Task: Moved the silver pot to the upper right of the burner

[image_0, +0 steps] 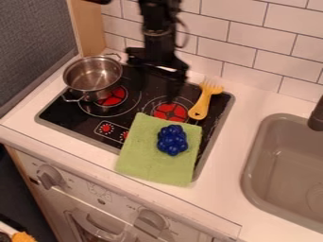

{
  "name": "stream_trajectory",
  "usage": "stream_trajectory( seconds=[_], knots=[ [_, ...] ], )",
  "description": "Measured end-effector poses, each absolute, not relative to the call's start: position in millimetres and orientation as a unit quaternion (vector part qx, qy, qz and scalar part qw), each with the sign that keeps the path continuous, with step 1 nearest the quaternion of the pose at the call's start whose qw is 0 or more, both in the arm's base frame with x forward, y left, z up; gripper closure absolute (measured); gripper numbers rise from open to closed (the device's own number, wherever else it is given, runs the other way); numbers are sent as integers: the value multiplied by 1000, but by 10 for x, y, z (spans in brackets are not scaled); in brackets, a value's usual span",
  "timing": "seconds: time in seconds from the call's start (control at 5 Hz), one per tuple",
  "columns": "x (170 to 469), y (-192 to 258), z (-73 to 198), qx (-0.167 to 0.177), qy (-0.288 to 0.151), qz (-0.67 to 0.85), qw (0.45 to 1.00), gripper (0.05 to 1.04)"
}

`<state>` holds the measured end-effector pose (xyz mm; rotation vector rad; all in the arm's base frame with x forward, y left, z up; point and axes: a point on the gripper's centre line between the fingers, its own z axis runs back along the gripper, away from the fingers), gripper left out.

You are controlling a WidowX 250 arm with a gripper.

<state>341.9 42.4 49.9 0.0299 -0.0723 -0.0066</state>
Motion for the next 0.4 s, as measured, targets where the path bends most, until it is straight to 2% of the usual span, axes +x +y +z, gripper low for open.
stream_trajectory(
  seconds=[0.4],
  knots=[
    [3425,875,588,35,-44,4,998,83]
  ],
)
